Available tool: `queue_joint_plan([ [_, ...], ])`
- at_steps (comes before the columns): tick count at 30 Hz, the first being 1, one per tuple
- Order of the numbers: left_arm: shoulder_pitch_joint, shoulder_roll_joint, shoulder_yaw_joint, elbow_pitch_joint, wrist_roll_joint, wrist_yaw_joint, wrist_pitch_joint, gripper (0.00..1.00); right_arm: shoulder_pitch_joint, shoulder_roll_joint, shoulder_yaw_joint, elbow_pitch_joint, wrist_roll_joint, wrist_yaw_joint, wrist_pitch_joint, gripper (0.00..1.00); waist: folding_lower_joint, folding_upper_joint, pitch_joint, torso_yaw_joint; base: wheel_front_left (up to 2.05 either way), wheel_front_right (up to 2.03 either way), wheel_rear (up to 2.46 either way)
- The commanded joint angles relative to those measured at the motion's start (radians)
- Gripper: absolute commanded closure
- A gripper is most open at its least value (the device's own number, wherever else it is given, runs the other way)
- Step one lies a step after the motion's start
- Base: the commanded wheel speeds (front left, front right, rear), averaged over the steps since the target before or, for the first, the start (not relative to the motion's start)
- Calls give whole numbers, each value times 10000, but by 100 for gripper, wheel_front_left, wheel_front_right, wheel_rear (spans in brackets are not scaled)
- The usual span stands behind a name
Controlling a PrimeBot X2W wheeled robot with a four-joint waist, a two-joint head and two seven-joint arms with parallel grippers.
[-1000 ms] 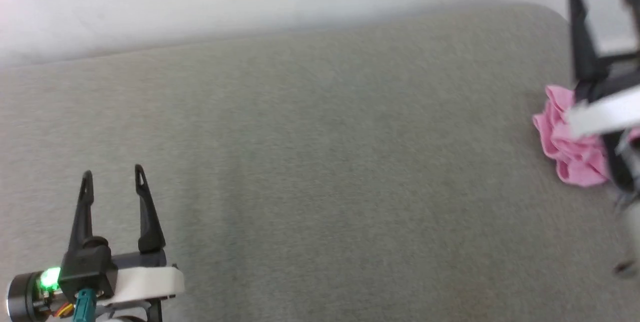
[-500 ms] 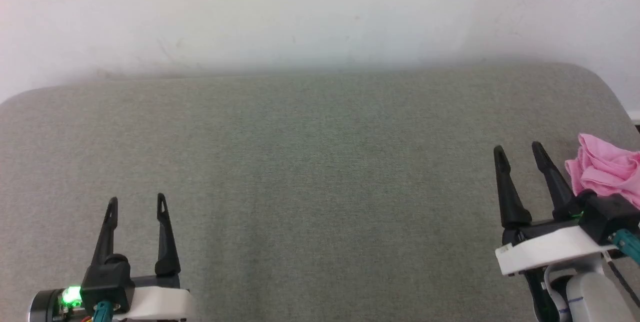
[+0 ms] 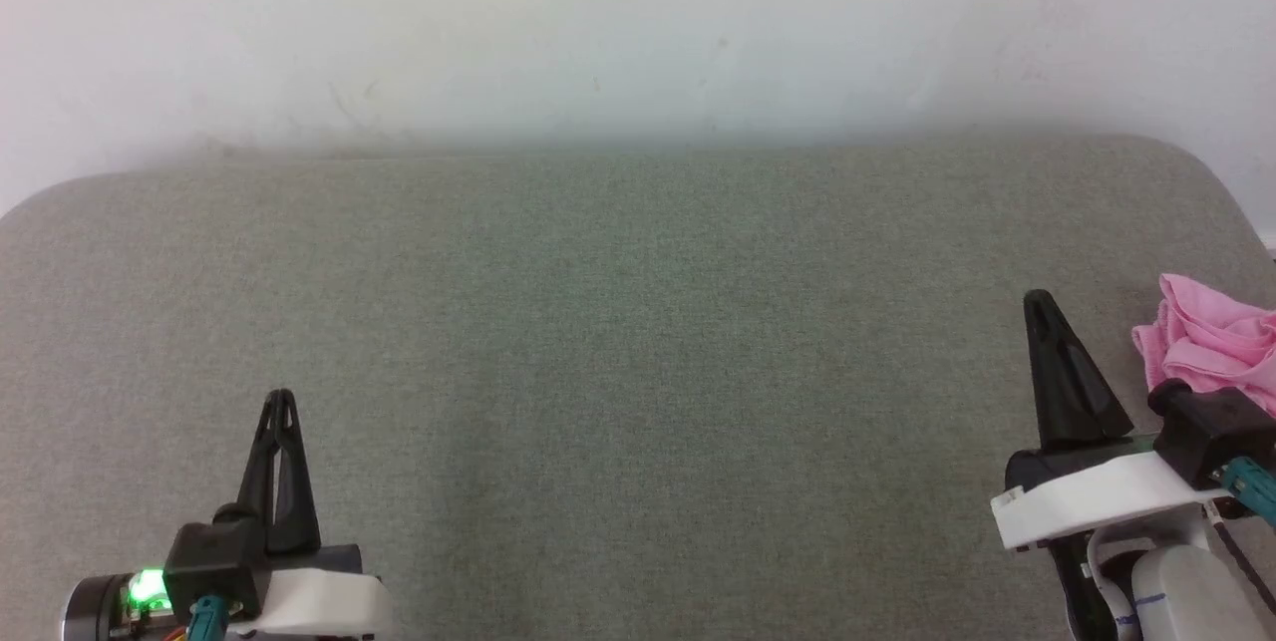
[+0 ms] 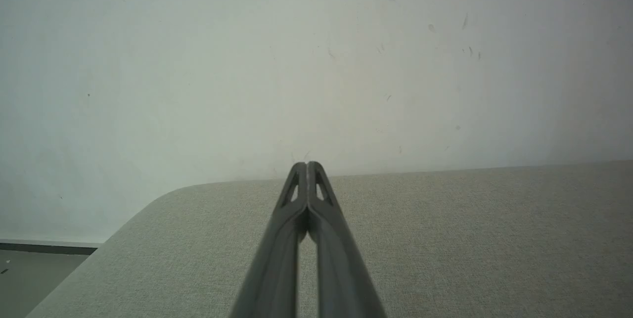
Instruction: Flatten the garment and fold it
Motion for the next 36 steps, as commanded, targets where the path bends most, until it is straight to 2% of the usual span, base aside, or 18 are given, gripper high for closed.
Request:
queue_joint_plan([
  [1,-68,-54,1,45,31,-87,43,100,63,29,-4,-61,-106,-1,65,100,0,0,0,-2,0,0,0],
  [36,-351,-342,0,248,154,-535,758,100,319,172,-21,-397,-732,-7,780,100,0,0,-42,-45,0,0,0],
])
